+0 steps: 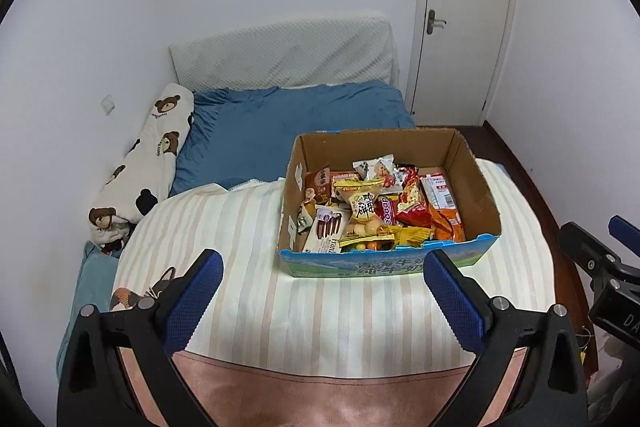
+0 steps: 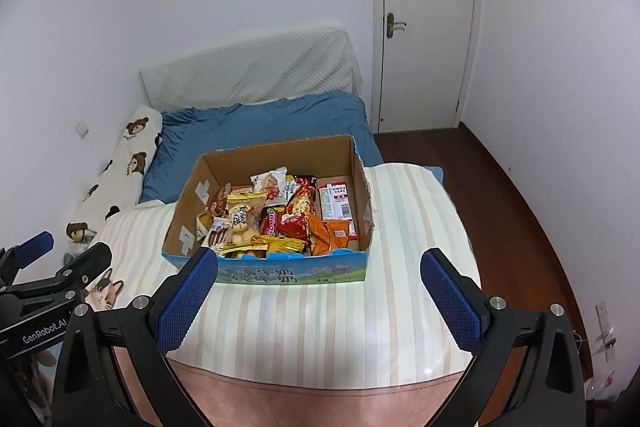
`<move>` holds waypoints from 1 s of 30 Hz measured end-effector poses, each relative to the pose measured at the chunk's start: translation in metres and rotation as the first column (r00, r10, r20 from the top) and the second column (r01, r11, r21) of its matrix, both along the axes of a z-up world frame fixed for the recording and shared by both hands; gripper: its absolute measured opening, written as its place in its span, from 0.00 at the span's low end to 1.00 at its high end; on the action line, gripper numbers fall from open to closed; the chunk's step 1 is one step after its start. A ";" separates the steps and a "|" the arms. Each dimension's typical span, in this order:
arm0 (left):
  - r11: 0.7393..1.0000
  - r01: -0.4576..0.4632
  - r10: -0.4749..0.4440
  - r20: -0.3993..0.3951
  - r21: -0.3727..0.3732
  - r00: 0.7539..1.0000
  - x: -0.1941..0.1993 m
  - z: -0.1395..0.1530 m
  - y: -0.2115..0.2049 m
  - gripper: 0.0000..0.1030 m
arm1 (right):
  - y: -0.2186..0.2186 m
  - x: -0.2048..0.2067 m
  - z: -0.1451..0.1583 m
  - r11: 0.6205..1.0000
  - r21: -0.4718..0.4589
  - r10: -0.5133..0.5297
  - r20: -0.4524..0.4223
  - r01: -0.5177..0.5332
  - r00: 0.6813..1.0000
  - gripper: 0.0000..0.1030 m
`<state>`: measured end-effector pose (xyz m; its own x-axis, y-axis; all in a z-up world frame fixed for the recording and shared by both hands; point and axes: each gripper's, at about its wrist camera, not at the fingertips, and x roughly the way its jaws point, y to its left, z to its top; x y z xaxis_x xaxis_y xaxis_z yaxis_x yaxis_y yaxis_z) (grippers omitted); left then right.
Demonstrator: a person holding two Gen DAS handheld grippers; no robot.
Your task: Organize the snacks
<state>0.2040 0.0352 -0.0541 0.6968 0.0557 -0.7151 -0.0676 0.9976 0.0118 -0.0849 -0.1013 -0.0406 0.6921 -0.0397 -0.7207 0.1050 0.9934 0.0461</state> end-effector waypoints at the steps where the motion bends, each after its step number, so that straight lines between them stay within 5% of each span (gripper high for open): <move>1: 1.000 0.004 -0.004 -0.011 -0.001 1.000 0.005 -0.003 -0.001 1.00 | -0.001 0.004 -0.003 1.000 -0.001 -0.005 -0.007 0.005 1.000 1.00; 16: 0.999 0.039 -0.041 -0.169 -0.014 0.985 0.057 -0.045 -0.016 1.00 | -0.015 0.048 -0.052 0.999 -0.002 -0.045 -0.145 0.045 0.988 1.00; 30: 0.999 0.038 -0.042 -0.174 -0.026 0.984 0.063 -0.048 -0.015 1.00 | -0.017 0.045 -0.053 0.998 -0.021 -0.057 -0.161 0.054 0.985 1.00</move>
<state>0.2667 0.0200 -0.1019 0.5628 0.0127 -0.8265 -0.0267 0.9996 -0.0028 -0.0395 -0.1180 -0.0941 0.5634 -0.0879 -0.8215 0.1650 0.9863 0.0077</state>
